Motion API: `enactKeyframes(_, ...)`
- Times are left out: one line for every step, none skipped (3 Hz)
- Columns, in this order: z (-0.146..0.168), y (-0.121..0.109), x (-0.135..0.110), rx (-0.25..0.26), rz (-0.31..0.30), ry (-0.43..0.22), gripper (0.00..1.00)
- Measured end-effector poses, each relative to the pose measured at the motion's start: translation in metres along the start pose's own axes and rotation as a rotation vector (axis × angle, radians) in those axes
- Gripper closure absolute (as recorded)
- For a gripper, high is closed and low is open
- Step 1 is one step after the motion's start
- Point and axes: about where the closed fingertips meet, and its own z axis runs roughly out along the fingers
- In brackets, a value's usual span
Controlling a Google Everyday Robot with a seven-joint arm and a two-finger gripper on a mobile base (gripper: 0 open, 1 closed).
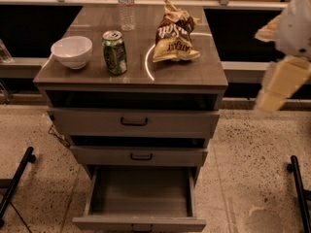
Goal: Place green can into bottom drawer
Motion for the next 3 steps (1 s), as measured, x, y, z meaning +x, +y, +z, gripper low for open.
enactKeyframes(0.017, -0.035, -0.070, 0.027, -0.117, -0.050, 0.00)
enactKeyframes(0.045, -0.066, -0.168, 0.033, -0.216, -0.144, 0.00)
enactKeyframes(0.049, -0.083, -0.238, 0.130, -0.229, -0.192, 0.00)
